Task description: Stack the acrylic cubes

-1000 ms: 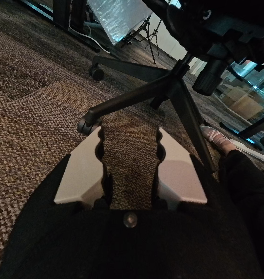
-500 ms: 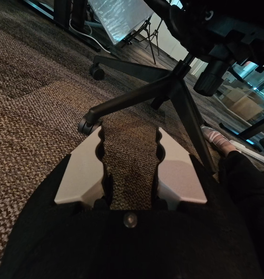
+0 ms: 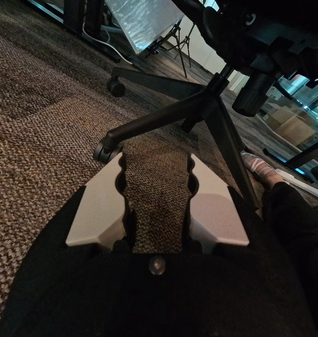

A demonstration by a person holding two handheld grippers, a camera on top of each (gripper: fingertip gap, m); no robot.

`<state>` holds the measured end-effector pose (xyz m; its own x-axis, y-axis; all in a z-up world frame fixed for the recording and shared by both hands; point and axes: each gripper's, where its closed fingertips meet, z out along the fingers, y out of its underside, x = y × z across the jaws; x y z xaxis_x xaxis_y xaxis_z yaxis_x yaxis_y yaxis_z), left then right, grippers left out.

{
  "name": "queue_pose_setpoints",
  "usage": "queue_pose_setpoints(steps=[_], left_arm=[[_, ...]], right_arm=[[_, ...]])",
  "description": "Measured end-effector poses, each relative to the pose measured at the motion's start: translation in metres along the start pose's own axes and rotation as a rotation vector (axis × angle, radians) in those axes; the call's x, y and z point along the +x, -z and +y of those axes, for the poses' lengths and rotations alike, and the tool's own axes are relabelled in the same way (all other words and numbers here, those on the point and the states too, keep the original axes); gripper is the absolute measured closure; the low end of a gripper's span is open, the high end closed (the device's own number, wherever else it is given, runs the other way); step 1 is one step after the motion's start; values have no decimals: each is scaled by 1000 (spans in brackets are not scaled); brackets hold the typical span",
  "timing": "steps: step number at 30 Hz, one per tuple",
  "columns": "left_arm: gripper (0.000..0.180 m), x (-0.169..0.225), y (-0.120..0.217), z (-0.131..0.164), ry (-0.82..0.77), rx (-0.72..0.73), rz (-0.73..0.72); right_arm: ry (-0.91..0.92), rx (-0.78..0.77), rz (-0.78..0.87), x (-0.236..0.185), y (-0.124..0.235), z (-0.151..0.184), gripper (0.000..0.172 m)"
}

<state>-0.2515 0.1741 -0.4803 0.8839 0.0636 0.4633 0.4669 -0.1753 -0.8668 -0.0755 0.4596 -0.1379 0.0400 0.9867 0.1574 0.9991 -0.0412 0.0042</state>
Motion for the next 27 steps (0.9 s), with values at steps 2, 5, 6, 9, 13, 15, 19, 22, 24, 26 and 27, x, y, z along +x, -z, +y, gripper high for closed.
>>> queue_pose_setpoints(steps=[2,5,6,9,13,15,19,22,24,26,27], left_arm=[[114,0,0,0,3,1,1],[114,0,0,0,4,0,2],[114,0,0,0,3,0,3],[114,0,0,0,1,1,3],[113,0,-1,0,0,0,1],[113,0,0,0,2,2,1],[113,-1,0,0,-1,3,-3],[113,-1,1,0,-3,3,-4],[113,-2,0,-1,-3,4,-4],[113,-2,0,0,0,3,-3],[113,-3,0,1,-1,1,-6]], right_arm=[[-12,-22,-10,0,-3,4,145],[-43,-26,-20,0,-6,5,135],[-57,-15,-24,-1,-4,3,126],[-40,75,11,1,8,-14,116],[122,178,6,-21,7,-53,117],[226,146,23,-33,-7,-64,121],[-38,89,-81,-37,-33,-84,115],[-131,92,-53,-25,-41,-94,120],[-158,48,-42,-22,-47,-90,121],[-164,15,-54,-23,-52,-87,125],[-167,7,-79,-27,-54,-86,134]])
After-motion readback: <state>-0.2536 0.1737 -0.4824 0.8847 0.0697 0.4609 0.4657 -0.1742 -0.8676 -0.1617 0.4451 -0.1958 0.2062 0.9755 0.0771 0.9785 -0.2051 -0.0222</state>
